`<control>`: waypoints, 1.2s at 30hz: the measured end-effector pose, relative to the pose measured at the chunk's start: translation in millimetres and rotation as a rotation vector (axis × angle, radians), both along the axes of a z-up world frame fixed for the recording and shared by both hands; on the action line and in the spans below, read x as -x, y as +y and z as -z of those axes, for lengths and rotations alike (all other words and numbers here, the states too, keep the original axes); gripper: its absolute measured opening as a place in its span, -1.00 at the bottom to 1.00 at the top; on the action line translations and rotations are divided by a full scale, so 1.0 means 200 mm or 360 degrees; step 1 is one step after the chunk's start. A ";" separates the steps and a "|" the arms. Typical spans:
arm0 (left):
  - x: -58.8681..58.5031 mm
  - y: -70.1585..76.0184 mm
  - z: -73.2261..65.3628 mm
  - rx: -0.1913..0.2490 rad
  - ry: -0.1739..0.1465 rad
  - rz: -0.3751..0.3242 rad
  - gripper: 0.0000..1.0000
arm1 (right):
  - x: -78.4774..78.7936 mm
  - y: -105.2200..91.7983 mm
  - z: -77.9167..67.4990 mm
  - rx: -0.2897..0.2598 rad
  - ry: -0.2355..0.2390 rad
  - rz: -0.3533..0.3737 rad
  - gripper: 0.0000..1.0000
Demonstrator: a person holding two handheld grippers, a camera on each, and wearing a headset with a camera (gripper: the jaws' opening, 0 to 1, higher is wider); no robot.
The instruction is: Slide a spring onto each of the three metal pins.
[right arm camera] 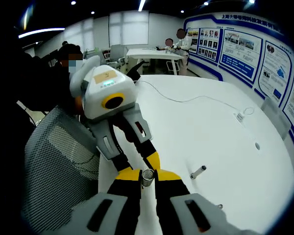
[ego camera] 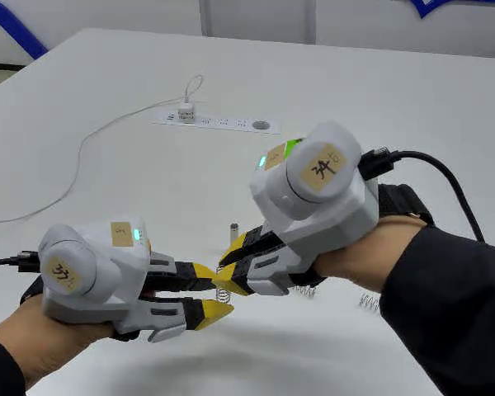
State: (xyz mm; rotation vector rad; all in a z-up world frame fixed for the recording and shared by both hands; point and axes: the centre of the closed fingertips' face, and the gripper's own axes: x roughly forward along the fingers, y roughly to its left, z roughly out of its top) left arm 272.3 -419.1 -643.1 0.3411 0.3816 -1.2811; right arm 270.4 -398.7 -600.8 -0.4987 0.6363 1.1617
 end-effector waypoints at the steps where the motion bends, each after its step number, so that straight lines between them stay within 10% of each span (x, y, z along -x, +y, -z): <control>1: 0.00 0.01 0.00 0.0007 0.0005 -0.0007 -0.60 | -0.01 0.00 0.00 -0.0001 -0.0001 0.0004 -0.78; 36: -0.07 0.20 -0.08 0.0209 0.0093 -0.0368 0.08 | -0.42 -0.15 -0.12 -0.0116 -0.0180 0.0359 -0.78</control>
